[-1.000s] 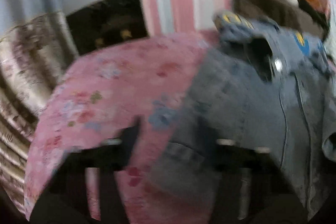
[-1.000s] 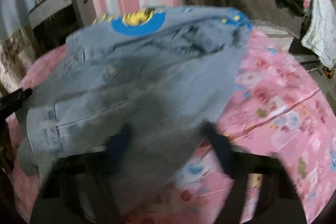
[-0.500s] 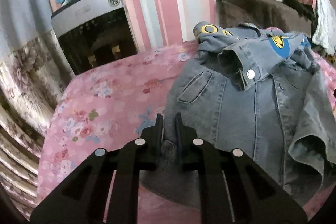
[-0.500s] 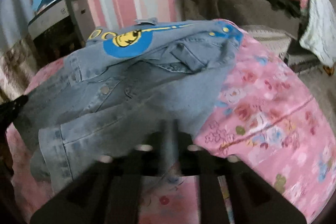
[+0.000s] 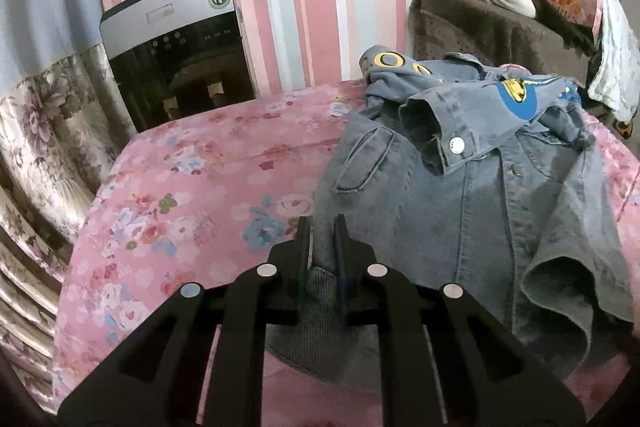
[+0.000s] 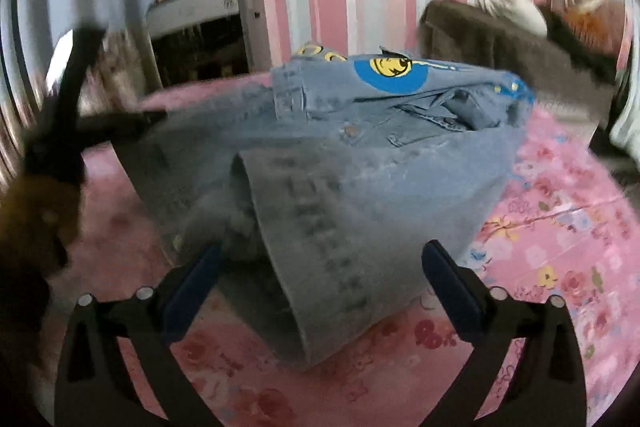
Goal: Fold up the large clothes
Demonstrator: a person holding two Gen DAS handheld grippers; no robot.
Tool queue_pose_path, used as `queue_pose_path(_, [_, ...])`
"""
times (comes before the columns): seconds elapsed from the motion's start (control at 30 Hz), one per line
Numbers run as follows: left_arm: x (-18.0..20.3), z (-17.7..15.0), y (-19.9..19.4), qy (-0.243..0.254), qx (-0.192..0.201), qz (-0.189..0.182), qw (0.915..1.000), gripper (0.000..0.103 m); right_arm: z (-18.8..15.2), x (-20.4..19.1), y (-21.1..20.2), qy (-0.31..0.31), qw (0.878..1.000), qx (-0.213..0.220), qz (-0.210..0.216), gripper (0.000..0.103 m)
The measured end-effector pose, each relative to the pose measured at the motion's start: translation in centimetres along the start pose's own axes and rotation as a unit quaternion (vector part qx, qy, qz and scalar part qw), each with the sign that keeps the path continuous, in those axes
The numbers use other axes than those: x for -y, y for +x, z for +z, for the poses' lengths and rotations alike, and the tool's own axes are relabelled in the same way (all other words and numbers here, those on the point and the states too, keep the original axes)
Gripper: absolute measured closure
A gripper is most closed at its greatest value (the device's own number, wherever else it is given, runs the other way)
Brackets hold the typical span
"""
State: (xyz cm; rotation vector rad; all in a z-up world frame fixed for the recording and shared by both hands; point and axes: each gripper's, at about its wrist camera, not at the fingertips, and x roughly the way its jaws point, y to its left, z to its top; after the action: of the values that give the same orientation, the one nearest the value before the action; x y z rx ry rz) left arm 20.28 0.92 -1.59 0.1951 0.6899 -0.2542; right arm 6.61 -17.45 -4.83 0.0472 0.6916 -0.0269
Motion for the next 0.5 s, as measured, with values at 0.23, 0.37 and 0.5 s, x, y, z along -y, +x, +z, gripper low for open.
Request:
queue_pose_path(0.23, [-0.6, -0.2, -0.7, -0.019, 0.004, -0.004, 0.9998, 0.093, 1.5, 6.3, -0.1, 0.07, 0.996, -0.001, -0.052, 0.097])
queue_pose_path(0.37, [-1.8, -0.8, -3.1, -0.055, 0.019, -0.021, 0.9981, 0.093, 3.7, 12.6, -3.5, 0.113, 0.985, 0.059, -0.117, 0.098])
queue_pose_path(0.5, [1.1, -3.2, -8.1, -0.076, 0.021, -0.073, 0.9942, 0.097, 4.1, 18.5, -6.9, 0.138, 0.971, 0.087, -0.175, 0.098])
